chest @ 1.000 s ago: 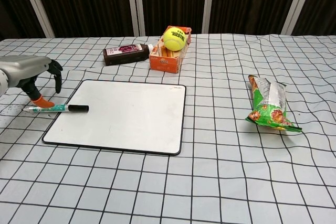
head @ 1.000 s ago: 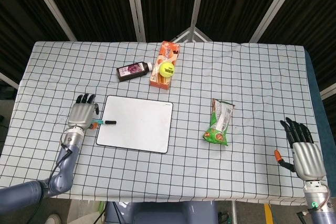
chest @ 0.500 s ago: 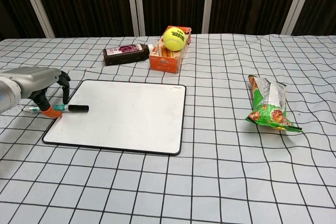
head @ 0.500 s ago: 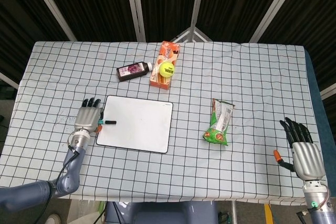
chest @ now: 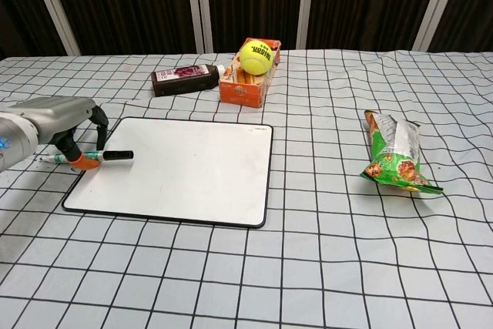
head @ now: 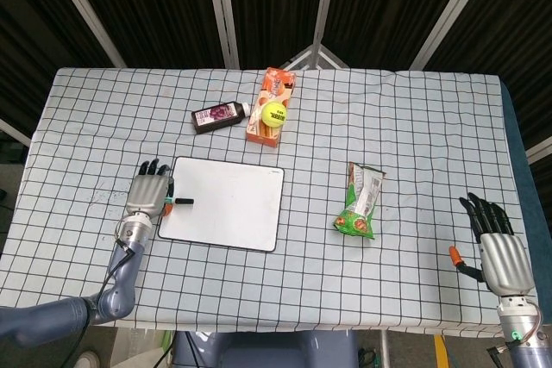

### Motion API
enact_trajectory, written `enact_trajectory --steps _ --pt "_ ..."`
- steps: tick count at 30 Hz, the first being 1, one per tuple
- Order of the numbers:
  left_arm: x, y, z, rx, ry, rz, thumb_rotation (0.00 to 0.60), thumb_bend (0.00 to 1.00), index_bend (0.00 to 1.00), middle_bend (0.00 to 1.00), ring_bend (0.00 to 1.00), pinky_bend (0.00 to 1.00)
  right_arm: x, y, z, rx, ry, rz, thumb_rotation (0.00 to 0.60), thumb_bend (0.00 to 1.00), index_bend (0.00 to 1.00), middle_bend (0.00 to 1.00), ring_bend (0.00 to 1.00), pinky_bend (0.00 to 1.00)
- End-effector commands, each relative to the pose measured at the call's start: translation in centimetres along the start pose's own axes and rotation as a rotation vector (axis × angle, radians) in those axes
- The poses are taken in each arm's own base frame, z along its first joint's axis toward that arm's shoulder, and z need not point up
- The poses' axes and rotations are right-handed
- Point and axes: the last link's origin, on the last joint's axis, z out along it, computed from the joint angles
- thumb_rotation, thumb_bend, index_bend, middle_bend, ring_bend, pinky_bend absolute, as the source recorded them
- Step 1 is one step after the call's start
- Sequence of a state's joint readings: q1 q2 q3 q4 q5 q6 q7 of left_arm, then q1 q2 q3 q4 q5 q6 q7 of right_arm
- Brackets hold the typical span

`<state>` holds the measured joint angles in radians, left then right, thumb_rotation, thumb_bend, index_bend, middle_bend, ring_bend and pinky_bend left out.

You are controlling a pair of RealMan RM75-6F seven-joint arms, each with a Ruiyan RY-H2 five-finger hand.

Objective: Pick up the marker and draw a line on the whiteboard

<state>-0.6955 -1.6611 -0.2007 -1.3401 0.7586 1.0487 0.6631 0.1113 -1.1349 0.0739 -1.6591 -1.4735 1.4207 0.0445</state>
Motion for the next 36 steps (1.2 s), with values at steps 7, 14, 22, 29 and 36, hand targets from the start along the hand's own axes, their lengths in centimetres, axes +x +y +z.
enact_trajectory --steps 7,14,22,29,36 --pt "3.4 1.5 -0.3 -0.057 0.132 -0.239 0.600 0.52 0.71 0.19 0.02 0.07 0.1 -0.1 0.0 0.004 0.006 0.016 0.600 0.35 0.00 0.00 0.00 0.06" --pt "5.2 4.3 0.0 -0.159 0.196 -0.546 0.600 0.51 0.71 0.20 0.05 0.12 0.1 -0.1 0.0 0.008 0.008 0.024 0.600 0.35 0.00 0.00 0.00 0.06" --pt "4.9 8.4 0.9 -0.215 0.169 -0.860 0.600 0.51 0.72 0.23 0.07 0.13 0.1 0.0 0.1 0.006 0.007 0.037 0.600 0.35 0.00 0.00 0.00 0.06" --pt "4.2 11.5 1.6 -0.269 0.152 -0.892 0.600 0.51 0.72 0.24 0.07 0.13 0.1 0.2 0.2 -0.003 0.003 0.048 0.600 0.35 0.00 0.00 0.00 0.06" --pt "3.5 13.2 2.0 -0.285 0.128 -0.920 0.600 0.51 0.73 0.24 0.07 0.13 0.1 0.2 0.3 -0.003 0.000 0.052 0.600 0.35 0.00 0.00 0.00 0.06"
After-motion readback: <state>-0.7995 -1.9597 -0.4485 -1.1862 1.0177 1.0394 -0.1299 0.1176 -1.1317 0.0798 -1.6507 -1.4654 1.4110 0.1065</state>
